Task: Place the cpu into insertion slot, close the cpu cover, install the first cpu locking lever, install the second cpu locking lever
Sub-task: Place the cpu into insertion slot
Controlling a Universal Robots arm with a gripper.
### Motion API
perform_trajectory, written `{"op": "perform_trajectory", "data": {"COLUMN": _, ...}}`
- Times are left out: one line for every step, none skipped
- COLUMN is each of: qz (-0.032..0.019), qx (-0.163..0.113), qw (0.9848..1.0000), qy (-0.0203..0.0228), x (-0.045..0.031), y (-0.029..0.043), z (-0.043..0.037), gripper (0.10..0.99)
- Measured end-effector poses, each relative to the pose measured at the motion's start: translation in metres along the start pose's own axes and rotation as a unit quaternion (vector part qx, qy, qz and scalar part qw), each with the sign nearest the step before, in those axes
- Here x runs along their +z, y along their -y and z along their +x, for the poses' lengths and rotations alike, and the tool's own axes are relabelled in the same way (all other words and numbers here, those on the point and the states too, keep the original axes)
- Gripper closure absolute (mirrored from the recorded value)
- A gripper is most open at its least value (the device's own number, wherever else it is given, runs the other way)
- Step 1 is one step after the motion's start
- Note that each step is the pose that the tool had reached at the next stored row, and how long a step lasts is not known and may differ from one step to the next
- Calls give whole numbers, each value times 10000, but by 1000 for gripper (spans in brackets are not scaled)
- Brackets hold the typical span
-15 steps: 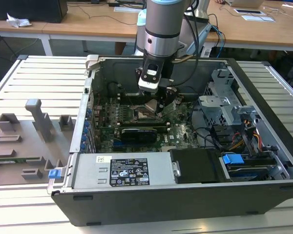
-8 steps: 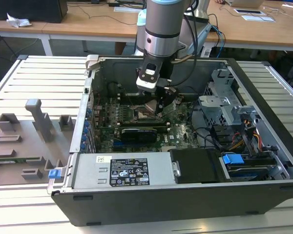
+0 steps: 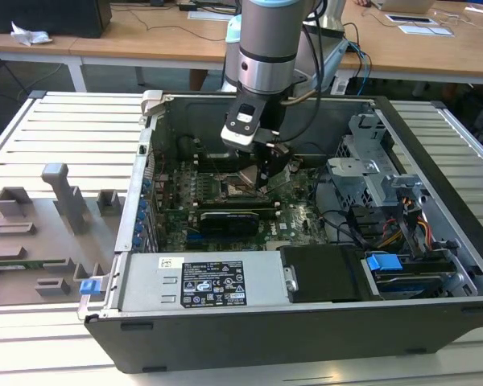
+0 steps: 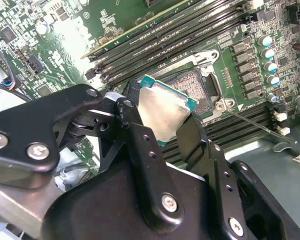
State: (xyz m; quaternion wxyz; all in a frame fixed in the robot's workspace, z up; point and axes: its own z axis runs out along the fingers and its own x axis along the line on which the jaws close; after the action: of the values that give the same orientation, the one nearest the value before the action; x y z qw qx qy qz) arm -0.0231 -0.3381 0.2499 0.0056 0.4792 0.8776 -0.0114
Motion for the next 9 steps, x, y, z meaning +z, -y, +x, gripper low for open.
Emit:
{"op": "perform_trajectory", "data": {"qz": 2, "qx": 24, "qw": 10000, "qy": 2, "x": 0, "y": 0, "z": 0, "gripper": 545}}
{"op": "perform_trajectory", "data": {"qz": 4, "qx": 50, "qw": 10000, "qy": 4, "x": 0, "y": 0, "z": 0, "gripper": 545}}
{"op": "perform_trajectory", "data": {"qz": 7, "qx": 83, "qw": 10000, "qy": 6, "x": 0, "y": 0, "z": 0, "gripper": 545}}
{"op": "perform_trajectory", "data": {"qz": 8, "qx": 106, "qw": 9999, "qy": 8, "x": 0, "y": 0, "z": 0, "gripper": 545}}
{"op": "perform_trajectory", "data": {"qz": 10, "qx": 132, "qw": 9999, "qy": 9, "x": 0, "y": 0, "z": 0, "gripper": 545}}
{"op": "perform_trajectory", "data": {"qz": 12, "qx": 164, "qw": 9999, "qy": 12, "x": 1, "y": 0, "z": 0, "gripper": 545}}
{"op": "perform_trajectory", "data": {"qz": 14, "qx": 192, "qw": 9998, "qy": 13, "x": 1, "y": 0, "z": 0, "gripper": 545}}
{"op": "perform_trajectory", "data": {"qz": 18, "qx": 249, "qw": 9997, "qy": 16, "x": 1, "y": 0, "z": 0, "gripper": 545}}
{"op": "perform_trajectory", "data": {"qz": 20, "qx": 285, "qw": 9996, "qy": 17, "x": 1, "y": 0, "z": 0, "gripper": 545}}
